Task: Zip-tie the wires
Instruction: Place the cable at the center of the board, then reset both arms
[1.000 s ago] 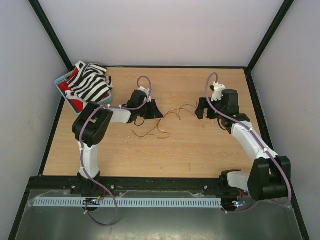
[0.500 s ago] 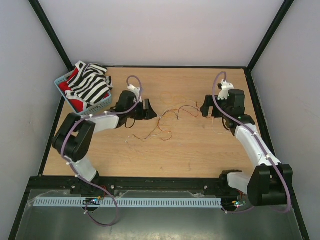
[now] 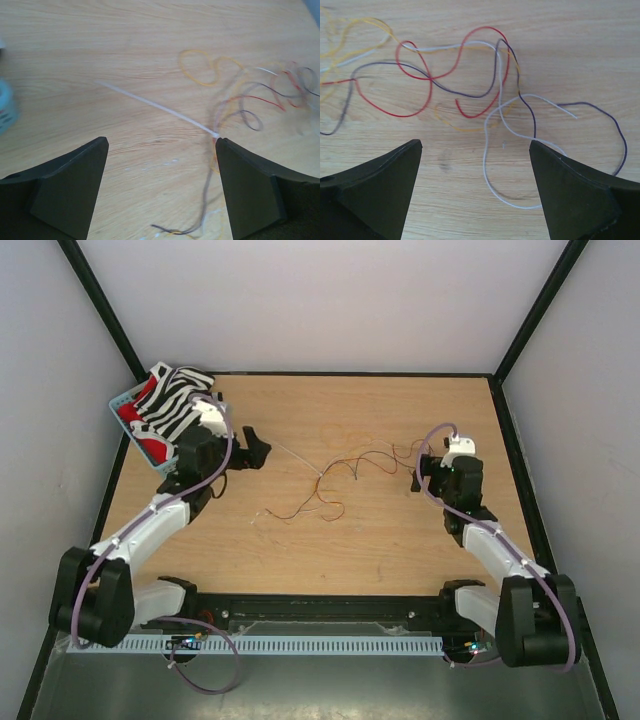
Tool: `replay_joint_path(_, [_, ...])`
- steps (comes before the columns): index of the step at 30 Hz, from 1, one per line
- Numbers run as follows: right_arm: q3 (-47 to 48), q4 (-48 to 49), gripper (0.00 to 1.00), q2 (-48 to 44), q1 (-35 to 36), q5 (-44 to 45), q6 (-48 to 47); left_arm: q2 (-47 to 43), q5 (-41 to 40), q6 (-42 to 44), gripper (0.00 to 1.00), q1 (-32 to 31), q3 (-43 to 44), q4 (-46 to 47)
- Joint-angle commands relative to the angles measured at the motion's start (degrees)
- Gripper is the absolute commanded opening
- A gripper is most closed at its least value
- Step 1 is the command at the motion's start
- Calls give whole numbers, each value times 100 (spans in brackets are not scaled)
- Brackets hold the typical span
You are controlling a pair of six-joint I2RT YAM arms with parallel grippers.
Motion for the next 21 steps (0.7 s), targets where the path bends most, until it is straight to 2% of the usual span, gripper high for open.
replay_joint_path(1, [-350, 1484, 99, 351, -26, 595, -254, -542, -1517, 278, 92, 148, -488, 37])
replay_joint_path(4, [-530, 2019, 99, 716, -30, 898, -386, -881, -2495, 640, 94, 193, -733, 45])
replay_joint_path(8, [-1104, 3538, 99, 1129, -30, 918, -282, -949, -2990, 1080, 97, 273, -858, 40])
replay_joint_path(14, [-1637, 5388, 99, 1778, -22, 854, -134, -802, -2194, 699, 98, 877, -941, 63])
replay_joint_path(16, [-1516, 4929, 99, 1664, -15, 852, -121, -742, -2013, 555, 98, 1092, -979, 91])
replay_joint_path(21, [-1713, 5320, 99, 1655, 64, 849, -230, -559, -1748, 456, 98, 1516, -1087, 310])
